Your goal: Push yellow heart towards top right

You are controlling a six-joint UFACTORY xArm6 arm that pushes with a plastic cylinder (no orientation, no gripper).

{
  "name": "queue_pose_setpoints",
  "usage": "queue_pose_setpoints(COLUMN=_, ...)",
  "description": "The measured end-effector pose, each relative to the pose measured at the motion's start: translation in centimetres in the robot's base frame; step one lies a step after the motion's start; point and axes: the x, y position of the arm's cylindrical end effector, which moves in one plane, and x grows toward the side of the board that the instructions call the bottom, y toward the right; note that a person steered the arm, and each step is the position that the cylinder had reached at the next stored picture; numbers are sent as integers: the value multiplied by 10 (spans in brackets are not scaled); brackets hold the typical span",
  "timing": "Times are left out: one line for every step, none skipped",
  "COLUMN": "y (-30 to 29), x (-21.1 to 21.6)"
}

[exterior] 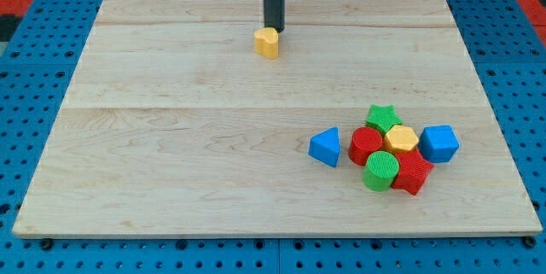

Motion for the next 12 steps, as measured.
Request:
queue_pose_setpoints(y=-50, x=0)
queue_pose_setpoints(y=-107, x=8)
queue_pose_setpoints(y=-91, x=32)
queue_pose_setpoints(y=-53, x=33)
queue_pose_setpoints(y=-6, x=33)
queue_pose_setpoints(y=36, x=33)
queue_pose_setpoints(y=70, x=33)
queue_pose_setpoints(y=62, x=39)
queue_pose_setpoints(y=40, x=61)
queue_pose_setpoints(y=57, x=64)
queue_pose_setpoints(y=85, x=60)
queue_pose_setpoints(y=113, x=52)
